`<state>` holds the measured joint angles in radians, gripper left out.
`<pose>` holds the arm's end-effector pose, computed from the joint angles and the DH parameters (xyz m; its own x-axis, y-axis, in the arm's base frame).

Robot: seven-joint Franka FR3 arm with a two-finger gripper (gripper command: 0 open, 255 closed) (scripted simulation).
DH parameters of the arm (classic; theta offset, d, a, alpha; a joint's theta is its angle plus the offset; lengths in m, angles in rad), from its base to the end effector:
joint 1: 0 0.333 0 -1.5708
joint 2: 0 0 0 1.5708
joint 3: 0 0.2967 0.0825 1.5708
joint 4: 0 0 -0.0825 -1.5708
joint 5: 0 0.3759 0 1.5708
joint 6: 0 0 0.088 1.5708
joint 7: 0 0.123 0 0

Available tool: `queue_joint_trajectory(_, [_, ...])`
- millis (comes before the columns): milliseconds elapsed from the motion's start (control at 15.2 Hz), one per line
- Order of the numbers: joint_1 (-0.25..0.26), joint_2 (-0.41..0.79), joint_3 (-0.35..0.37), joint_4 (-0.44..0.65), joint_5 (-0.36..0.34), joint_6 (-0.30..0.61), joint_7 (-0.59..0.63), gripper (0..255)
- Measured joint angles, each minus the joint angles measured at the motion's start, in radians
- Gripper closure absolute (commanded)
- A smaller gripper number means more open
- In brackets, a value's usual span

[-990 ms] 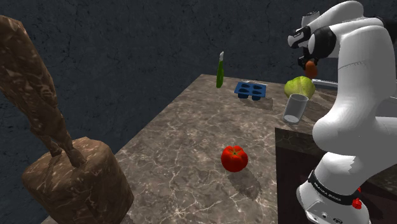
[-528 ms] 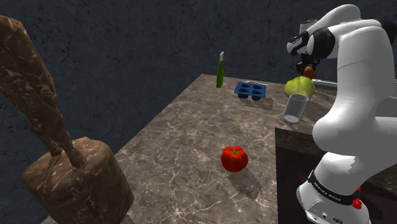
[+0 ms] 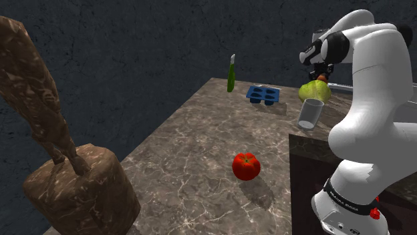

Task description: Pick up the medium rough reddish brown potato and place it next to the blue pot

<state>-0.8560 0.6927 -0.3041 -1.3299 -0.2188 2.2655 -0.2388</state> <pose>0.3352 -0.6627 0.3399 0.7705 -0.6257 0.1215 -0.6109 -0.6704 0.4211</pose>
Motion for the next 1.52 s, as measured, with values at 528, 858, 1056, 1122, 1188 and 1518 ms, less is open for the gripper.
queue_joint_trajectory(528, [-0.001, 0.02, -0.001, -0.013, -0.004, 0.05, 0.015, 255])
queue_joint_trajectory(858, [-0.002, 0.028, 0.0, -0.01, -0.002, 0.04, 0.014, 0])
queue_joint_trajectory(1056, [-0.005, 0.037, 0.003, -0.002, 0.001, 0.031, 0.01, 0])
queue_joint_trajectory(1122, [-0.005, 0.038, 0.003, -0.002, 0.002, 0.031, 0.01, 0])
queue_joint_trajectory(1188, [-0.004, 0.038, 0.002, -0.01, 0.0, 0.038, 0.013, 0])
queue_joint_trajectory(1518, [0.031, -0.048, -0.005, -0.055, -0.015, -0.008, 0.024, 0])
